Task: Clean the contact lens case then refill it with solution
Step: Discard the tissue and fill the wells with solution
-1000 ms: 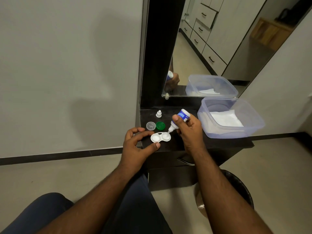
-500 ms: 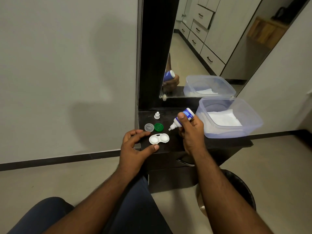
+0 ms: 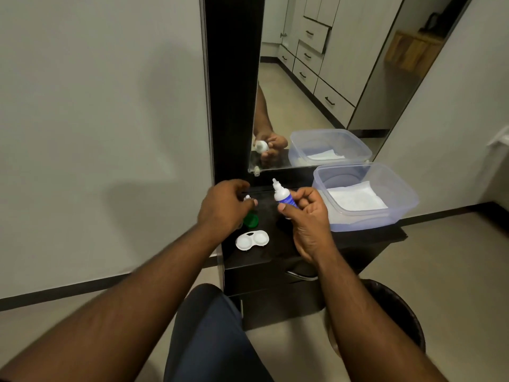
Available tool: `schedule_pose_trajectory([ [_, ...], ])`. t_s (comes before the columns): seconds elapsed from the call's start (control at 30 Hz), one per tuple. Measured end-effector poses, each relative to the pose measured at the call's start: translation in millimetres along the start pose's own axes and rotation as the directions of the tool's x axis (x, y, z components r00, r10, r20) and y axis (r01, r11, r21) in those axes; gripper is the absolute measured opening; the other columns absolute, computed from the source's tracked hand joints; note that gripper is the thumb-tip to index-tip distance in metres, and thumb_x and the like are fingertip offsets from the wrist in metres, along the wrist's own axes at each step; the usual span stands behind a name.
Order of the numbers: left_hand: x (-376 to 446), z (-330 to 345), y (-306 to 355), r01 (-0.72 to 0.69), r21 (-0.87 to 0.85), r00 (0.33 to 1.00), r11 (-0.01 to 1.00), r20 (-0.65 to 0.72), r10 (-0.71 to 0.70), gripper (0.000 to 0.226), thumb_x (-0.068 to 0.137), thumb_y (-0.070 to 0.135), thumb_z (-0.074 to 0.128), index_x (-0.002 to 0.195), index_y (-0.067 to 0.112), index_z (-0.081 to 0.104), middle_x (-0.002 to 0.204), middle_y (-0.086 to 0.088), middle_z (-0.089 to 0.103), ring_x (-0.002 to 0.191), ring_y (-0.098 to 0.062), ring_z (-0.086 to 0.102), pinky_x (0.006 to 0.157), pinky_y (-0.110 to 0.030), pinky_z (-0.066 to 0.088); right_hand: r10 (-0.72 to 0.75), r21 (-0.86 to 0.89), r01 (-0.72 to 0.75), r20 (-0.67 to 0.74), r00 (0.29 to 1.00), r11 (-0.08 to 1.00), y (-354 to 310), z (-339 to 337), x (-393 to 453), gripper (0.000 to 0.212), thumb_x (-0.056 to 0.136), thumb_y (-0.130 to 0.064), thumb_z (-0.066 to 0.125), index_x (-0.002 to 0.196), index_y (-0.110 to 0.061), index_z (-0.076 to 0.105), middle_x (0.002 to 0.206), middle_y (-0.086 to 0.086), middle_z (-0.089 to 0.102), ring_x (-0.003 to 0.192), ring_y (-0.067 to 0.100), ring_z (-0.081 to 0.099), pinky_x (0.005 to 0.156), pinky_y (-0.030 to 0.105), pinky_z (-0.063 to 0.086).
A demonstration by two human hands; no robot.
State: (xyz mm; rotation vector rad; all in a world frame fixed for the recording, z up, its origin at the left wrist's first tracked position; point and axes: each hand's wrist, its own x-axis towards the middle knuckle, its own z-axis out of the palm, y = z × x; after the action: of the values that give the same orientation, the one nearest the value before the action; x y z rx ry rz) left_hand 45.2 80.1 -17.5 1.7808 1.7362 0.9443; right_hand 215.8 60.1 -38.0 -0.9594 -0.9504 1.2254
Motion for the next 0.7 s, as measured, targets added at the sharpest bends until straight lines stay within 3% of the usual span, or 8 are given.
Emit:
schedule_pose_trajectory([
  [0.1,14,3,0,0.034,0.113,0.999,0.993,0.031,-0.038,0.046,0.078,0.032,0.075,0.12,0.018,0.064,0.112,-0.001,0.07,0.099,-0.019,0.065,0.088,-0.036,0.053,0.007,-0.003,-0.007,0.011,1.0,1.0,2,-1,1,0.036,0.073,0.012,0.069,0.087,-0.016,0.05,0.106,0.012,0.068,0.101,0.021,0.065,0.078,0.028,0.052],
  [0.23,20,6,-4,0.078,0.141,0.997,0.987,0.016,-0.081,0.018,0.081,0.03,0.074,0.096,0.02,0.071,0.093,-0.002,0.072,0.081,-0.017,0.065,0.078,-0.038,0.056,0.011,-0.024,-0.01,0.049,0.999,1.0,1,-1,4,0.044,0.071,0.017,0.068,0.098,-0.014,0.054,0.109,0.009,0.067,0.103,0.02,0.065,0.084,0.029,0.053],
  [0.3,20,6,-4,0.063,0.07,0.998,0.996,-0.023,-0.062,0.012,0.082,0.03,0.072,0.087,0.02,0.071,0.085,-0.001,0.072,0.076,-0.016,0.064,0.073,-0.036,0.056,0.019,-0.048,-0.017,0.057,0.998,0.999,1,-1,4,0.046,0.071,0.016,0.069,0.104,-0.012,0.056,0.11,0.009,0.066,0.102,0.019,0.065,0.084,0.028,0.054],
  [0.43,14,-4,13,-0.049,-0.297,0.986,0.954,-0.165,-0.001,0.014,0.085,0.028,0.07,0.086,0.014,0.069,0.078,-0.002,0.07,0.072,-0.017,0.067,0.064,-0.028,0.055,0.033,-0.088,-0.028,0.052,0.998,0.996,1,-2,3,0.045,0.07,0.012,0.072,0.105,-0.012,0.059,0.111,0.008,0.067,0.103,0.019,0.066,0.082,0.027,0.055],
  [0.53,7,-9,33,-0.071,-0.493,0.996,0.867,-0.077,0.038,0.015,0.088,0.021,0.067,0.091,0.007,0.066,0.08,-0.008,0.072,0.069,-0.019,0.07,0.06,-0.024,0.056,0.029,-0.094,-0.023,0.065,0.997,0.995,1,-2,4,0.042,0.071,0.012,0.072,0.103,-0.013,0.06,0.109,0.008,0.067,0.101,0.02,0.066,0.08,0.028,0.055],
  [0.6,4,-9,39,-0.093,-0.5,0.996,0.861,-0.04,0.084,0.015,0.087,0.019,0.067,0.091,0.005,0.066,0.079,-0.007,0.072,0.069,-0.018,0.071,0.062,-0.028,0.059,0.029,-0.089,-0.023,0.066,0.997,0.996,2,-2,3,0.042,0.071,0.011,0.072,0.103,-0.012,0.06,0.108,0.009,0.067,0.1,0.021,0.067,0.079,0.029,0.055],
  [0.7,4,-1,39,-0.149,-0.377,0.989,0.914,-0.053,0.139,0.01,0.085,0.022,0.07,0.088,0.012,0.068,0.075,-0.001,0.07,0.067,-0.009,0.068,0.064,-0.024,0.058,0.019,-0.096,-0.014,0.051,0.999,0.995,2,-2,3,0.041,0.071,0.009,0.073,0.104,-0.011,0.06,0.107,0.009,0.068,0.099,0.022,0.067,0.079,0.03,0.056],
])
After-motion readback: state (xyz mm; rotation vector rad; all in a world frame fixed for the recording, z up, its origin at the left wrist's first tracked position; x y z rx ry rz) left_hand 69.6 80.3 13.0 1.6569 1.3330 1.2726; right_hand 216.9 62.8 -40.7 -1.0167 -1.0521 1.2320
